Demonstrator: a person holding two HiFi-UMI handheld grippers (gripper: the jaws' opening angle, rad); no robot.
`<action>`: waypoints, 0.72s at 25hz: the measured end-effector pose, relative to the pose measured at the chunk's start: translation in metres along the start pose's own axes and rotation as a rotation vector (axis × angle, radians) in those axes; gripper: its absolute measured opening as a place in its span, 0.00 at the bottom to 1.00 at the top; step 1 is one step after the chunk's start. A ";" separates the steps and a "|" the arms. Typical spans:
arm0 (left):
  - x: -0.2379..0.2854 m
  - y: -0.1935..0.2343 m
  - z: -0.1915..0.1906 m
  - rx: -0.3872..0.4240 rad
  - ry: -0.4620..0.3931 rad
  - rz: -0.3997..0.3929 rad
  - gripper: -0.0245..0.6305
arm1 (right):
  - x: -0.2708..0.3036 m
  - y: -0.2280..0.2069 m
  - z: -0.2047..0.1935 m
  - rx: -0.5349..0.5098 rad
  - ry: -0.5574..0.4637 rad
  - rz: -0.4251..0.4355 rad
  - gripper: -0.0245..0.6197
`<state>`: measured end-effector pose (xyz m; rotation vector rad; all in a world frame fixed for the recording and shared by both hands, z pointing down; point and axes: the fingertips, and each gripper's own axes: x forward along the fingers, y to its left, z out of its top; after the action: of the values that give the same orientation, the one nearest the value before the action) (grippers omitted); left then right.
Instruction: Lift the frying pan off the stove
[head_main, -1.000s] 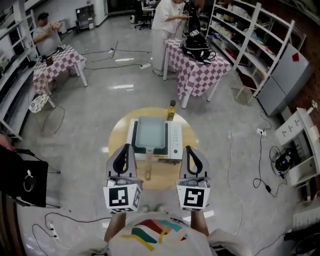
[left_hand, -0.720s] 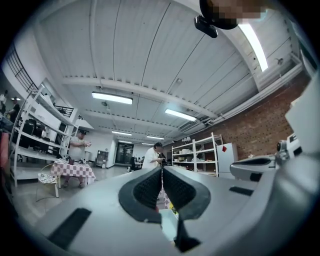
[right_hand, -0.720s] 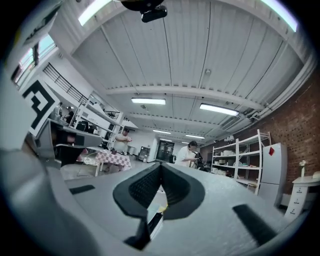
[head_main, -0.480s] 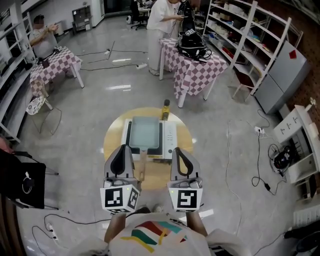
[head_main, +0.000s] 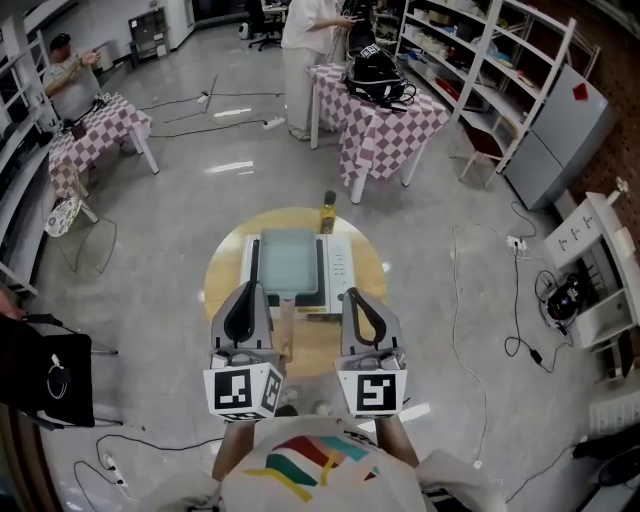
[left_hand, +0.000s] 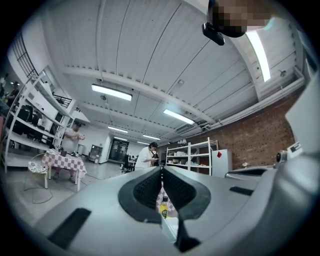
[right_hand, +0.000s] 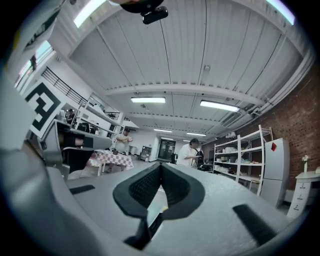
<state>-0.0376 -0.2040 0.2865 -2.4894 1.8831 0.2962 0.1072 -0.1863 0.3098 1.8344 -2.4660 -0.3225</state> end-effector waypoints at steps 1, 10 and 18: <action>0.003 0.004 0.001 0.001 -0.010 -0.010 0.05 | 0.003 0.002 0.003 -0.007 -0.007 -0.005 0.04; 0.030 0.027 -0.005 -0.050 0.026 -0.103 0.05 | 0.023 0.009 0.005 -0.006 0.029 -0.060 0.04; 0.051 0.038 -0.041 -0.316 0.163 -0.282 0.29 | 0.029 0.014 -0.001 -0.010 0.052 -0.076 0.04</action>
<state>-0.0542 -0.2678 0.3233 -3.0295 1.6087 0.4250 0.0853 -0.2097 0.3109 1.9109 -2.3609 -0.2867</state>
